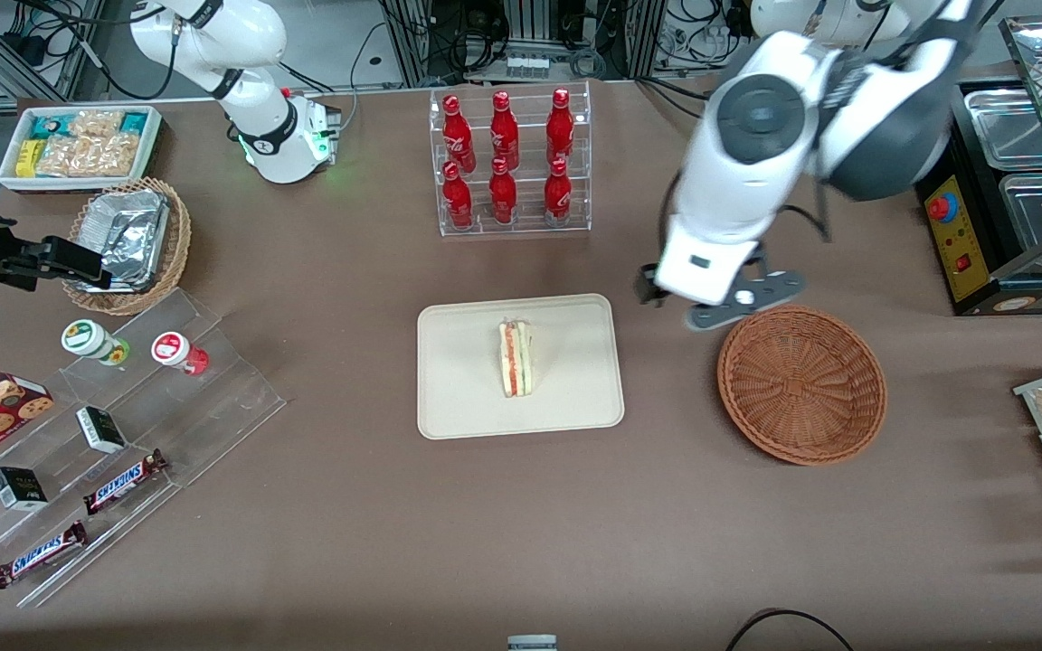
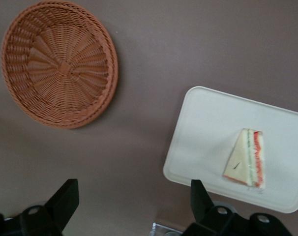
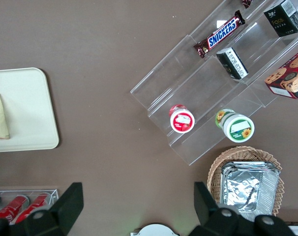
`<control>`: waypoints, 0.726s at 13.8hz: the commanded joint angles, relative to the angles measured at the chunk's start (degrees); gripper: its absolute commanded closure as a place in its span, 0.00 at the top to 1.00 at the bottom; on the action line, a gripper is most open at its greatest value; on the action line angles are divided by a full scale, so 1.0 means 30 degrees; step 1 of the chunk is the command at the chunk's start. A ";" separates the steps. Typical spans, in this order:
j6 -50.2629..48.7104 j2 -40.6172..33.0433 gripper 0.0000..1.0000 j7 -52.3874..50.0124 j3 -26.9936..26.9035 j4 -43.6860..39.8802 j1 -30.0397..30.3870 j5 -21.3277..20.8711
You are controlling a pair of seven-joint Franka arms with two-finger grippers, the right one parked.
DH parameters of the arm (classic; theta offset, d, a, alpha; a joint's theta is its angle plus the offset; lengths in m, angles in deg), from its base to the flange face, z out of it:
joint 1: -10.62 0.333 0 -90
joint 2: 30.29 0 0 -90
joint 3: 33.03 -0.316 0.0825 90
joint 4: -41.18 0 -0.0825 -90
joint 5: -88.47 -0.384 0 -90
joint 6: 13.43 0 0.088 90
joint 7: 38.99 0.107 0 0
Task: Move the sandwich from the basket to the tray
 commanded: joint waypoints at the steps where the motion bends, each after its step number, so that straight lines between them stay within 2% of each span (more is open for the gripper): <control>1: -0.0678 -0.2104 1.00 0.4035 -0.0141 0.1432 0.1948 0.1723; 2: -0.1117 -0.2398 1.00 0.4863 -0.0927 0.1432 0.1833 0.1903; 4: -0.1588 -0.2985 1.00 0.6182 -0.3471 0.1520 0.0199 0.2080; 6: -0.2202 -0.3658 1.00 0.8696 -0.5963 0.1782 -0.1005 0.3044; 10: -0.3724 -0.4830 1.00 1.2129 -0.8048 0.2106 -0.1098 0.3077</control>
